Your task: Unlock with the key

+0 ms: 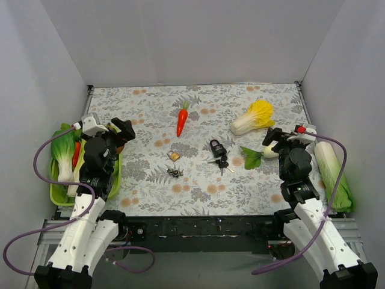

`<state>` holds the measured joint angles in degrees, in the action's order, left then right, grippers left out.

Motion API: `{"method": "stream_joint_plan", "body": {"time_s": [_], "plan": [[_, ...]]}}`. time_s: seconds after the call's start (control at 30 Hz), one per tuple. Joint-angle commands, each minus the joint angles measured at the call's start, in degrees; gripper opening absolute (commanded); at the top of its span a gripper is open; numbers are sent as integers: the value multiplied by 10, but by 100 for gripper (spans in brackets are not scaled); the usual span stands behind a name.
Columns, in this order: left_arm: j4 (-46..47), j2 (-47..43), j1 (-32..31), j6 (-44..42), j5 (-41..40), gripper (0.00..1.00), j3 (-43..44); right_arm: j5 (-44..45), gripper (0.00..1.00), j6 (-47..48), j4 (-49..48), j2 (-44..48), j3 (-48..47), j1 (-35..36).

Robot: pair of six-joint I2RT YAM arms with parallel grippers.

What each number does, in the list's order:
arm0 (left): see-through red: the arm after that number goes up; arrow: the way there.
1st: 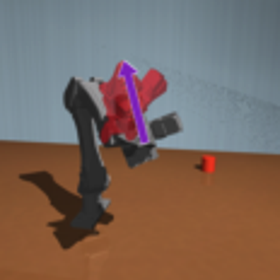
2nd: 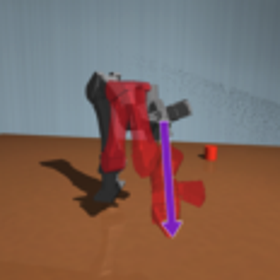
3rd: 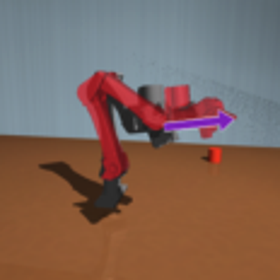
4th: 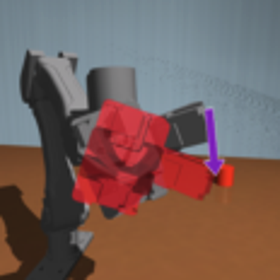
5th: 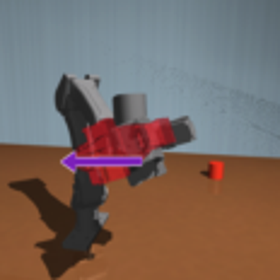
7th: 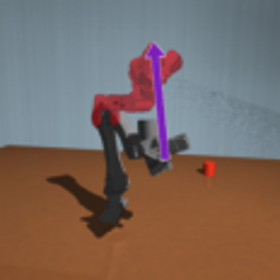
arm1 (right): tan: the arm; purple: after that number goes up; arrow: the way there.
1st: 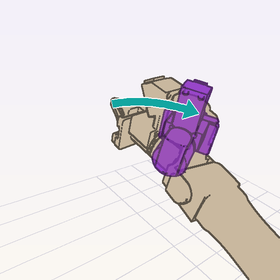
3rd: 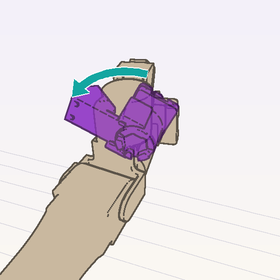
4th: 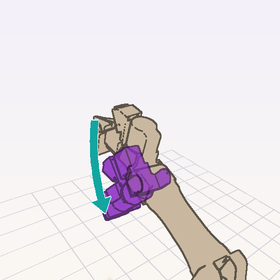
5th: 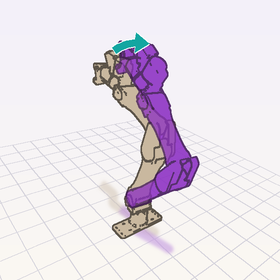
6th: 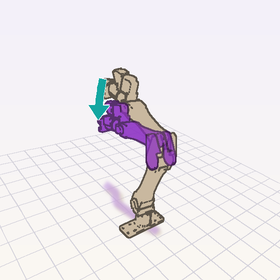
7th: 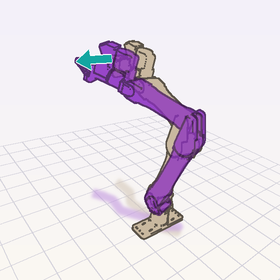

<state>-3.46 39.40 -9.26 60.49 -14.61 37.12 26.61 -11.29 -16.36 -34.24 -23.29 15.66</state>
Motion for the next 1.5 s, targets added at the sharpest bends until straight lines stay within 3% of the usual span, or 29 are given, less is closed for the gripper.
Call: {"method": "stream_joint_plan", "body": {"time_s": [0.0, 0.23, 0.4, 0.5, 0.63, 0.7, 0.93, 1.13, 1.47], "plan": [[-5, -17, 2, 23, -32, 98, 12, -7, 92, 18, 19, -7, -48, 2], [-9, -8, 2, 26, -48, 98, 15, 1, 88, 38, 67, -34, -74, 2], [65, -22, 2, 0, 37, 98, -15, -45, 78, 83, 107, -77, -112, 2], [54, 9, 2, -3, 46, 98, 6, -57, 76, 94, 147, -120, -146, 8], [49, 47, -5, -10, 75, 98, 36, -54, 75, 101, 195, -176, -177, 65], [48, 65, -20, -10, 75, 98, 48, -74, 75, 91, 211, -203, -185, 95], [38, 185, -214, -92, -52, 98, 144, -89, 73, 21, 214, -299, -185, 241], [46, 227, -216, -62, 64, 98, 117, -140, 73, -81, 194, -388, -174, 258], [42, 218, -217, -82, 74, 98, 98, -121, 73, -112, 135, -441, -148, 234]]}}
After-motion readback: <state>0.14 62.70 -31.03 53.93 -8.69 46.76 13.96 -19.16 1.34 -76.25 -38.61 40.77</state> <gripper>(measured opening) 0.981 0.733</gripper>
